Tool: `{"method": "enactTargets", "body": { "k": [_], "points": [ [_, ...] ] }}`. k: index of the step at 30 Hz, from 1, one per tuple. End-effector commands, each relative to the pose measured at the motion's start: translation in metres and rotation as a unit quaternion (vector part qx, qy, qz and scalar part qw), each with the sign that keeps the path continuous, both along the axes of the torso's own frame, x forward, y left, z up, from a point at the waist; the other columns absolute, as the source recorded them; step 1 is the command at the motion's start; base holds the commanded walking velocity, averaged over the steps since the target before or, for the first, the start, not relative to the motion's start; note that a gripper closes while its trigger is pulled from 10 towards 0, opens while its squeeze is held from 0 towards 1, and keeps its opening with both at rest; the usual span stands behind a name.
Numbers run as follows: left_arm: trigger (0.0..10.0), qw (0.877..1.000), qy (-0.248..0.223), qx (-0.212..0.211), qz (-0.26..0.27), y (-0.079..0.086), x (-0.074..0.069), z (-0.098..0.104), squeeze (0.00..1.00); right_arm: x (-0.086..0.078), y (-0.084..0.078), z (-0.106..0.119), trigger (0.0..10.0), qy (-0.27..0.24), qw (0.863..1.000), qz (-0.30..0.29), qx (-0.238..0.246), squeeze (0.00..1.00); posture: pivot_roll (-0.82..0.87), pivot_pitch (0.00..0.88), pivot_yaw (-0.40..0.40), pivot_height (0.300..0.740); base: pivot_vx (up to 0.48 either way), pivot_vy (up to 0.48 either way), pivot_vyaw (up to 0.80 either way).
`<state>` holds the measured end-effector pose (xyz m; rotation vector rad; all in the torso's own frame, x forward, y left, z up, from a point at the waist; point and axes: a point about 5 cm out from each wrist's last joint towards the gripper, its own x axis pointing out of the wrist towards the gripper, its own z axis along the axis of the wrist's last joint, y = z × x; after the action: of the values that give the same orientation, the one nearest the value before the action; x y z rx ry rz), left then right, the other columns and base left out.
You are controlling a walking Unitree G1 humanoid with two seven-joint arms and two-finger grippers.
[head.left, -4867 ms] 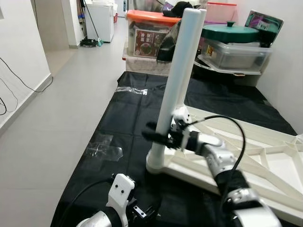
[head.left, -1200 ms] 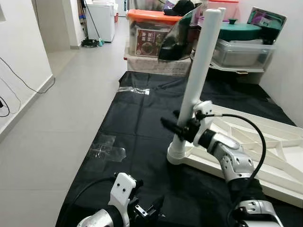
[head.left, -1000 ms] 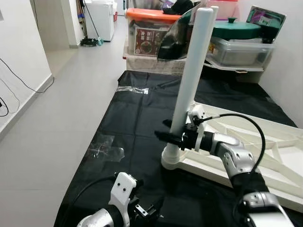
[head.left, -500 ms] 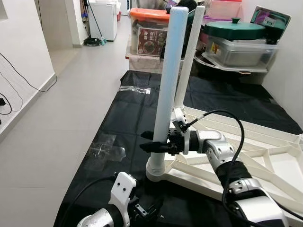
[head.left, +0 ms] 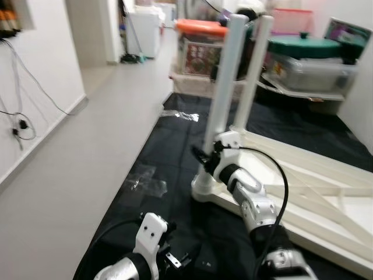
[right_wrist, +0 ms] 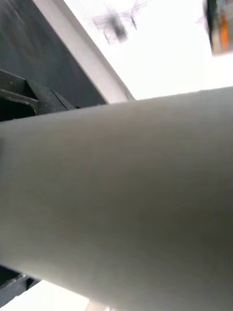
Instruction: Building children table
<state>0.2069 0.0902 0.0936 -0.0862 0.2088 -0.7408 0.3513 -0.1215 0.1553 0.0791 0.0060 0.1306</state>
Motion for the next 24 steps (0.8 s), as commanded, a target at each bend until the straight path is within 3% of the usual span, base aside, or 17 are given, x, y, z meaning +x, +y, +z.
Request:
{"method": "enactTargets", "body": {
  "k": [1, 4, 8, 9, 11, 12, 16, 17, 18, 19, 20, 21, 22, 23, 24],
  "points": [
    [10.0, 1.000, 0.006, 0.001, -0.001, 0.000, -0.001, -0.002, 0.00, -0.009, -0.029, -0.019, 0.0, 0.047, 0.994, -0.103, 0.001, 0.00, 0.24, 0.000, -0.090, 0.740, 0.000, 0.000, 0.00],
    [10.0, 1.000, 0.005, 0.001, 0.002, -0.001, -0.001, -0.002, 0.00, -0.023, -0.022, -0.026, 0.0, 0.069, 0.980, -0.182, 0.045, 0.00, 0.24, 0.000, -0.098, 0.740, 0.000, 0.000, 0.00],
    [10.0, 1.000, 0.004, 0.000, 0.003, -0.001, -0.001, -0.001, 0.00, -0.026, -0.017, -0.028, 0.0, 0.079, 0.974, -0.202, 0.062, 0.00, 0.24, 0.000, -0.098, 0.740, 0.000, 0.000, 0.00],
    [10.0, 1.000, 0.004, -0.001, 0.003, -0.001, -0.001, -0.001, 0.00, -0.025, -0.010, -0.027, 10.0, 0.077, 0.977, -0.189, 0.068, 0.00, 0.24, 0.000, -0.099, 0.740, 0.000, 0.000, 0.00],
    [10.0, 1.000, 0.005, -0.002, 0.003, -0.002, -0.001, -0.001, 0.00, -0.024, -0.002, -0.023, 10.0, 0.066, 0.981, -0.162, 0.079, 0.00, 0.24, 0.000, -0.099, 0.740, 0.000, 0.000, 0.00],
    [10.0, 1.000, 0.005, -0.003, 0.003, -0.002, -0.001, -0.001, 0.00, -0.023, 0.006, -0.017, 10.0, 0.049, 0.987, -0.126, 0.085, 1.00, 0.24, 0.000, -0.100, 0.740, 0.000, 0.000, 0.00],
    [10.0, 1.000, 0.006, -0.004, 0.004, -0.002, -0.001, -0.001, 0.00, -0.023, 0.014, -0.010, 10.0, 0.030, 0.991, -0.086, 0.101, 1.00, 0.24, 0.000, -0.100, 0.740, 0.000, 0.000, 0.00],
    [10.0, 1.000, 0.006, -0.005, 0.004, -0.002, -0.001, -0.001, 0.00, -0.019, 0.014, -0.006, 10.0, 0.015, 0.992, -0.058, 0.109, 0.81, 0.24, 0.000, -0.102, 0.740, 0.000, 0.000, 0.00],
    [10.0, 1.000, 0.006, -0.005, 0.004, -0.002, -0.001, -0.001, 0.00, -0.019, 0.014, -0.006, 10.0, 0.015, 0.992, -0.058, 0.109, 0.81, 0.24, 0.000, -0.102, 0.740, 0.000, 0.000, 0.00],
    [10.0, 1.000, 0.006, -0.005, 0.003, -0.003, 0.000, -0.001, 0.00, -0.015, 0.014, -0.002, 10.0, 0.006, 0.991, -0.030, 0.127, 0.00, 0.24, 0.000, -0.099, 0.740, 0.000, 0.000, 0.00],
    [10.0, 1.000, 0.006, -0.005, 0.003, -0.003, 0.000, -0.001, 0.00, -0.015, 0.014, -0.002, 10.0, 0.006, 0.991, -0.030, 0.127, 0.00, 0.24, 0.000, -0.099, 0.740, 0.000, 0.000, 0.00],
    [10.0, 1.000, 0.006, -0.005, 0.003, -0.003, 0.000, -0.001, 0.00, -0.008, 0.014, 0.003, 10.0, -0.007, 0.990, 0.034, 0.140, 0.00, 0.23, 0.000, -0.094, 0.740, 0.000, 0.000, 0.00],
    [10.0, 1.000, 0.006, -0.005, 0.003, -0.003, 0.000, -0.001, 0.00, -0.008, 0.014, 0.003, 10.0, -0.007, 0.990, 0.034, 0.140, 0.00, 0.23, 0.000, -0.094, 0.740, 0.000, 0.000, 0.00],
    [10.0, 1.000, 0.006, -0.005, 0.001, -0.002, 0.000, -0.002, 0.00, 0.000, 0.010, 0.011, 10.0, -0.009, 0.966, 0.223, 0.134, 0.00, 0.24, 0.000, -0.088, 0.740, 0.000, 0.000, 0.00],
    [10.0, 1.000, 0.006, -0.005, 0.001, -0.002, 0.000, -0.002, 0.00, 0.000, 0.010, 0.011, 10.0, -0.009, 0.966, 0.223, 0.134, 0.00, 0.24, 0.000, -0.088, 0.740, 0.000, 0.000, 0.00]
  ]
}}
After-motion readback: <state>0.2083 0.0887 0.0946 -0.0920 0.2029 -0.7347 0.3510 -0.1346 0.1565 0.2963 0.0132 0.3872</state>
